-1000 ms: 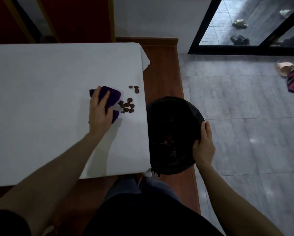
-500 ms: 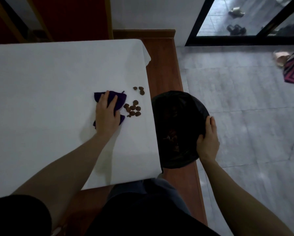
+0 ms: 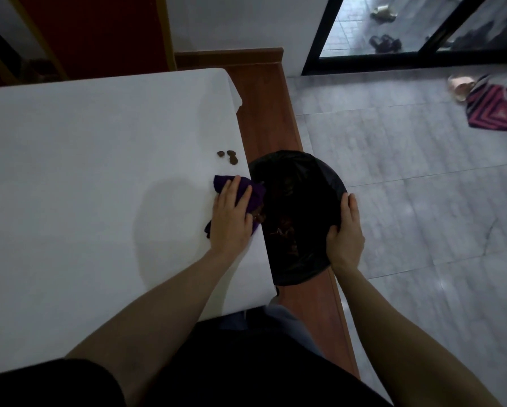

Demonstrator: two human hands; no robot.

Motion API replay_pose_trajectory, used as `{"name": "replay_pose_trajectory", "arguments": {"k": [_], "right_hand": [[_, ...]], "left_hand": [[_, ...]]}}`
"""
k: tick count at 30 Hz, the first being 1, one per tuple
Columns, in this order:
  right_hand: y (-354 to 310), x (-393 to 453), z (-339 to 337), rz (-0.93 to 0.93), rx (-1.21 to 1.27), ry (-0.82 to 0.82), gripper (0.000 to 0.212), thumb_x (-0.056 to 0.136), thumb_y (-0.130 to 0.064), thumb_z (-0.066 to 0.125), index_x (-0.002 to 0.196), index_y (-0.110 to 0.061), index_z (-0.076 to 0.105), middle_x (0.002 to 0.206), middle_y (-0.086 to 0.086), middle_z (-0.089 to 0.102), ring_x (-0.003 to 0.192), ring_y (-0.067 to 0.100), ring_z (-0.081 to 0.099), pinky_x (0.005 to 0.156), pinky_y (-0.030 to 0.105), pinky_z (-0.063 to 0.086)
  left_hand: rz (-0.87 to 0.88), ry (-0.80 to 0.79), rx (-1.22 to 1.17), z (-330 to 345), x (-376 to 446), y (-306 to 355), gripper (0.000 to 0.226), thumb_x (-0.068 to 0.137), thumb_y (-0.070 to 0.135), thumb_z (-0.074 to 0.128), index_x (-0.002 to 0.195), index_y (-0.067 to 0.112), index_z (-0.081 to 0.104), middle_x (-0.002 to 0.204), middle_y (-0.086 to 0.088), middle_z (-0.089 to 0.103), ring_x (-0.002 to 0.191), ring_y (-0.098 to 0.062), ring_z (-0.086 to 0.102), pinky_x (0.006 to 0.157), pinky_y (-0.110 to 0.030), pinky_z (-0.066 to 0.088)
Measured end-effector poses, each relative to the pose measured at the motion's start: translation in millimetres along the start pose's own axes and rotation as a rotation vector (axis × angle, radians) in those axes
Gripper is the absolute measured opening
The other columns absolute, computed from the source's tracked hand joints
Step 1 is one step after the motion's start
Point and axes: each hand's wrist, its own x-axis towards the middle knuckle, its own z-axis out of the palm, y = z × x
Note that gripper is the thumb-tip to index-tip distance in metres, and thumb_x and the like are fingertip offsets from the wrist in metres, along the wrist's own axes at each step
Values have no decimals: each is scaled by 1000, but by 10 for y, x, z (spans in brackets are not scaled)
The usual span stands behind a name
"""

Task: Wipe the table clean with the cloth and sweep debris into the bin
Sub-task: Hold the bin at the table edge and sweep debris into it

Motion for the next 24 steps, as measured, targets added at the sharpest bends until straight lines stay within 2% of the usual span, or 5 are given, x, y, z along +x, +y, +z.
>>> {"name": "replay_pose_trajectory", "arguments": {"k": [6, 10, 16, 19, 24], "right_hand": [[-9, -48, 11, 11, -3, 9, 78, 86, 7, 43, 156, -23, 24, 163, -6, 19, 93, 33, 62, 63, 26, 39], [-7, -36, 11, 9, 1, 7, 78, 87, 7, 43, 156, -23, 24, 163, -5, 19, 94, 32, 63, 64, 25, 39], [11, 8, -21, 13, 11, 10, 78, 87, 7, 43, 156, -24, 23, 163, -6, 20, 97, 32, 63, 65, 25, 43], [-3, 21, -34, 15, 4, 6, 78, 87, 7, 43, 156, -24, 23, 163, -7, 19, 99, 32, 62, 68, 24, 42], [-1, 30, -40, 40, -2, 1, 78, 87, 6, 43, 156, -24, 23, 163, -7, 19, 102, 33, 61, 71, 24, 42]], "left_hand": [[96, -64, -13, 161, 0, 228, 58, 86, 6, 55, 144, 7, 48, 158, -14, 32, 146, -34, 28, 119, -50, 28], [148, -90, -118, 132, 50, 270, 55, 88, 6, 49, 143, 5, 50, 157, -15, 34, 144, -34, 32, 119, -49, 29], [116, 43, -244, -307, 341, 47, 56, 86, 10, 43, 140, 4, 52, 155, -17, 36, 142, -35, 35, 119, -46, 27], [109, 137, -185, -611, 606, -233, 55, 87, 5, 45, 141, 3, 52, 155, -18, 35, 141, -36, 34, 120, -42, 25], [30, 186, -11, -956, 1165, -870, 50, 96, 8, 45, 146, 5, 44, 160, -17, 27, 146, -34, 27, 122, -41, 21]]}}
